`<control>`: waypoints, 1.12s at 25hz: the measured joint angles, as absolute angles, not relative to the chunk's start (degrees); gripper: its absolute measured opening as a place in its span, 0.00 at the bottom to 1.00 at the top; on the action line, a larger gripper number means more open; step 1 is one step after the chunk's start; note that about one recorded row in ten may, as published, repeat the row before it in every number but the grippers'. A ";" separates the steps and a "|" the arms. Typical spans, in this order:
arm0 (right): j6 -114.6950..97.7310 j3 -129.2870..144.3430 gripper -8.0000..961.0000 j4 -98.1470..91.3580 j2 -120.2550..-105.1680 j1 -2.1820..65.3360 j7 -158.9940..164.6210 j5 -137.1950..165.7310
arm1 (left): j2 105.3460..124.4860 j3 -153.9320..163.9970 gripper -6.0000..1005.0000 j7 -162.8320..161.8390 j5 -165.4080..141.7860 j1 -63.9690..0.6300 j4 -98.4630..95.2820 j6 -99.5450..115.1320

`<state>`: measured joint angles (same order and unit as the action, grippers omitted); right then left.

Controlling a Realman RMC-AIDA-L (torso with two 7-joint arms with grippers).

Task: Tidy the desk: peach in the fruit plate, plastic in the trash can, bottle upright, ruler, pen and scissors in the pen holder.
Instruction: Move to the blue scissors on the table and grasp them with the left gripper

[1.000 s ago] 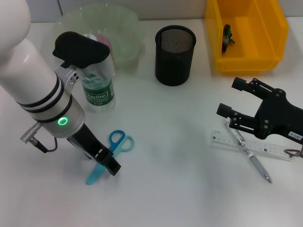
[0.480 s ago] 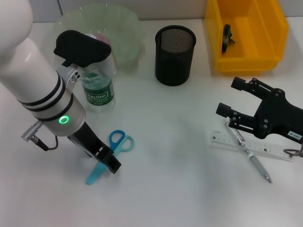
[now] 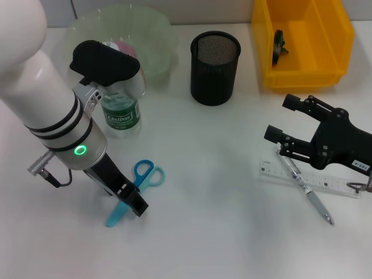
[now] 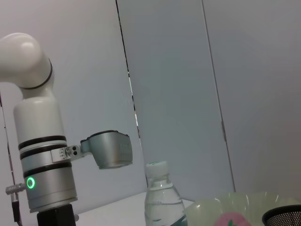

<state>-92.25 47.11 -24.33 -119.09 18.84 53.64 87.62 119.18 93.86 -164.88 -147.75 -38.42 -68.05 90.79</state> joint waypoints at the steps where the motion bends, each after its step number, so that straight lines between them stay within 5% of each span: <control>1: -92.25 47.11 0.85 -24.33 -119.09 18.84 53.64 87.62 | 119.18 93.86 0.77 -164.88 -147.75 -38.42 -68.05 90.79; 10: -92.20 47.11 0.85 -24.34 -119.09 18.82 53.70 87.62 | 119.18 93.87 0.77 -164.88 -147.83 -38.41 -68.02 90.70; 15: -92.19 47.11 0.85 -24.34 -119.09 18.84 53.71 87.62 | 119.18 93.86 0.59 -164.88 -147.83 -38.40 -68.02 90.81; 28: -92.19 47.11 0.85 -24.34 -119.09 18.97 53.71 87.63 | 119.18 93.92 0.60 -164.88 -147.79 -38.57 -68.20 90.65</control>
